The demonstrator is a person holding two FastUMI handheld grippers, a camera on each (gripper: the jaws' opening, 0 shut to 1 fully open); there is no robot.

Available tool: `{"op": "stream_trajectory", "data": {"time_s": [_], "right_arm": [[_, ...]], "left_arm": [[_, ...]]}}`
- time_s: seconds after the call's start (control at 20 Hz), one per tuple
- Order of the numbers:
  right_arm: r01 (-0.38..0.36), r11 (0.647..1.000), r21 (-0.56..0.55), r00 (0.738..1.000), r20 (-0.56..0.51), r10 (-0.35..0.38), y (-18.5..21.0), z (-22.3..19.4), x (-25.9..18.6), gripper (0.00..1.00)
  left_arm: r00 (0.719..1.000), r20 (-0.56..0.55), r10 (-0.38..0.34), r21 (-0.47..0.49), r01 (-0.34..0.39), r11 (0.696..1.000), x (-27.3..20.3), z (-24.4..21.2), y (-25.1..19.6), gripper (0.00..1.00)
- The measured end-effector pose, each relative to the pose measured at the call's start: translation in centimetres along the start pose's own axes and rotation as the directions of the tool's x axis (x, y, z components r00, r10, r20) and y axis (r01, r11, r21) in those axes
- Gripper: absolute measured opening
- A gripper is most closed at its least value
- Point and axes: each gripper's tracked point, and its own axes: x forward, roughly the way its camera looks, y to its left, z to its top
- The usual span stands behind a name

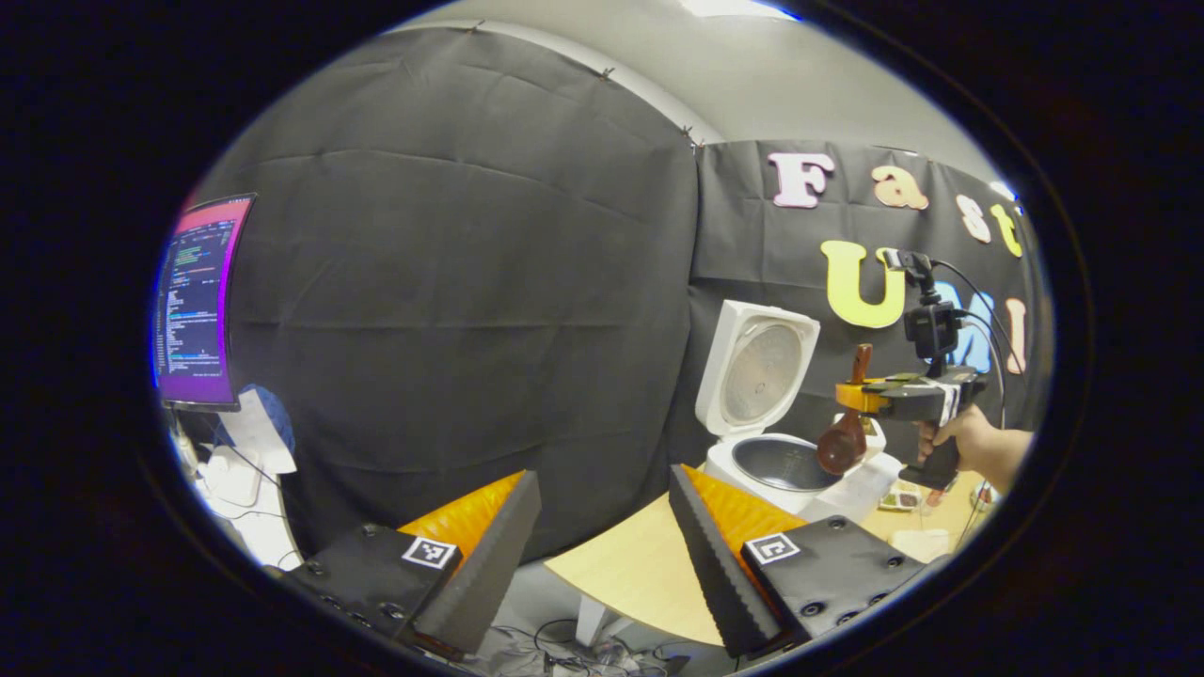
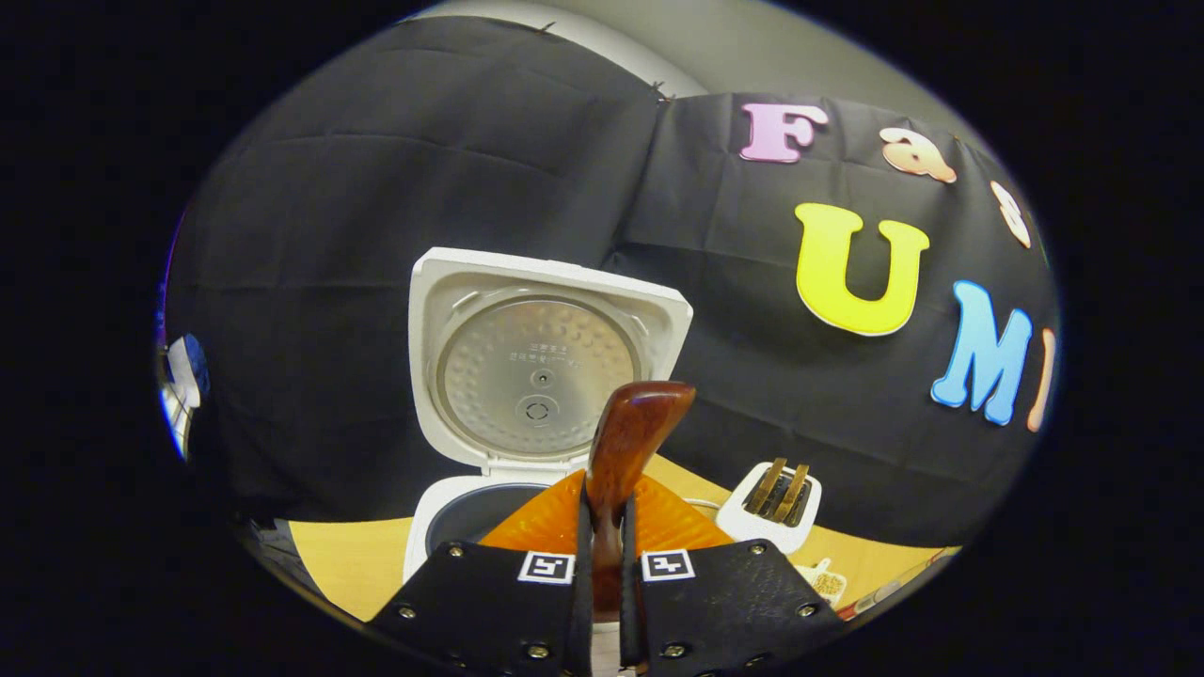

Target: Close the left gripper, press the button to open the rice cooker; take a wooden spoon from the chopstick holder with the right hand, scoop a spoonful of rice and pour it into the rice cooker, then put the wooden spoon back into the chopstick holder.

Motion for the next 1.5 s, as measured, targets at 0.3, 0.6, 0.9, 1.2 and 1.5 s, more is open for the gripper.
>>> {"op": "stream_trajectory", "data": {"time_s": [0.3,0.6,0.9,1.2,1.5], "right_arm": [[-0.051,0.936,0.349,0.999,0.014,0.049,-1.7,2.2,-2.1,0.12],[-0.044,0.888,0.457,0.998,0.062,0.018,-5.1,4.5,-6.4,0.12],[0.017,0.871,0.49,0.996,0.066,-0.057,-9.9,4.1,-10.7,0.12],[0.09,0.846,0.526,0.988,0.06,-0.142,-15.0,3.0,-15.1,0.12],[0.176,0.81,0.559,0.973,0.024,-0.228,-20.2,0.7,-19.5,0.12]], "left_arm": [[0.999,0.011,-0.039,0.004,0.039,0.999,-0.3,0.6,-0.5,0.97],[0.991,0.063,-0.12,0.039,0.118,0.992,-0.3,2.9,-2.3,0.96],[0.977,0.098,-0.191,0.072,0.184,0.98,-0.2,5.5,-7.8,0.96],[0.963,0.122,-0.239,0.091,0.229,0.969,-1.2,7.0,-12.1,0.95],[0.948,0.135,-0.287,0.099,0.275,0.956,-2.3,7.9,-16.5,0.96]]}}
